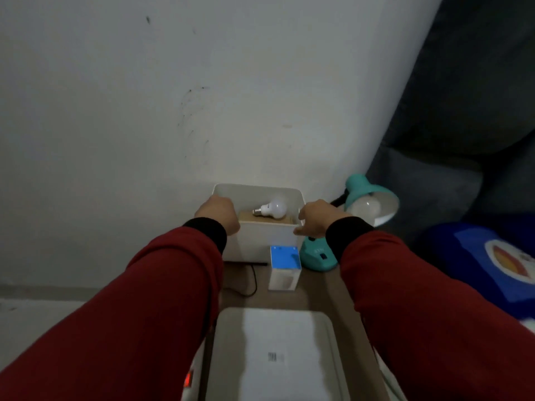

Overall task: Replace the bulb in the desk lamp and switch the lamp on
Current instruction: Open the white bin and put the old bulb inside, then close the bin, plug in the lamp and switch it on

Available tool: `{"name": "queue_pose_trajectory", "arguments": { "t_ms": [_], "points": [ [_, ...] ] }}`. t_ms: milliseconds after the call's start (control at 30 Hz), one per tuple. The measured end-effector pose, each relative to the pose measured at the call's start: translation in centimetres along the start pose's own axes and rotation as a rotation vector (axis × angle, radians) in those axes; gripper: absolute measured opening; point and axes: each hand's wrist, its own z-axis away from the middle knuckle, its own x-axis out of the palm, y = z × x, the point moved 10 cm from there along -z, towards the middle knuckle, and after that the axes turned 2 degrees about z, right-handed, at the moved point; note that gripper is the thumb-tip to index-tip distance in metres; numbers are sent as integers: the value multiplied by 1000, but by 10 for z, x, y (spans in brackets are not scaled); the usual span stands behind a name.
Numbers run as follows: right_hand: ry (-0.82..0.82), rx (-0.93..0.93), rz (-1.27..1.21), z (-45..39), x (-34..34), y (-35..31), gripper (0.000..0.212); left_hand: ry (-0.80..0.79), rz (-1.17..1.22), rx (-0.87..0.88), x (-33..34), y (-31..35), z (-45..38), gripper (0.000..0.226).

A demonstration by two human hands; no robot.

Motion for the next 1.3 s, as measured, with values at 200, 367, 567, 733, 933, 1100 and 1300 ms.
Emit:
{"name": "queue_pose_trajectory", "arguments": {
  "t_ms": [200,367,567,733,933,1100,1300],
  "points": [
    [5,23,-149,85,50,6,51,-2,142,4,41,-11,75,51],
    [97,12,-352,154,101,5,54,53,421,10,102,-22,142,64],
    [30,166,-514,182,199,24,81,-42,455,-17,187,-35,198,81],
    [-37,245,-522,178,257,37,89,-112,344,-62,220,-44,208,82],
    [-79,249,-483,184,266,37,80,-218,310,-145,240,-47,210,86],
    [-56,253,-511,181,263,39,84,-162,277,-142,231,-44,208,86],
    [58,255,-587,184,232,51,77,-84,272,-102,212,-41,202,89]
  ]
}}
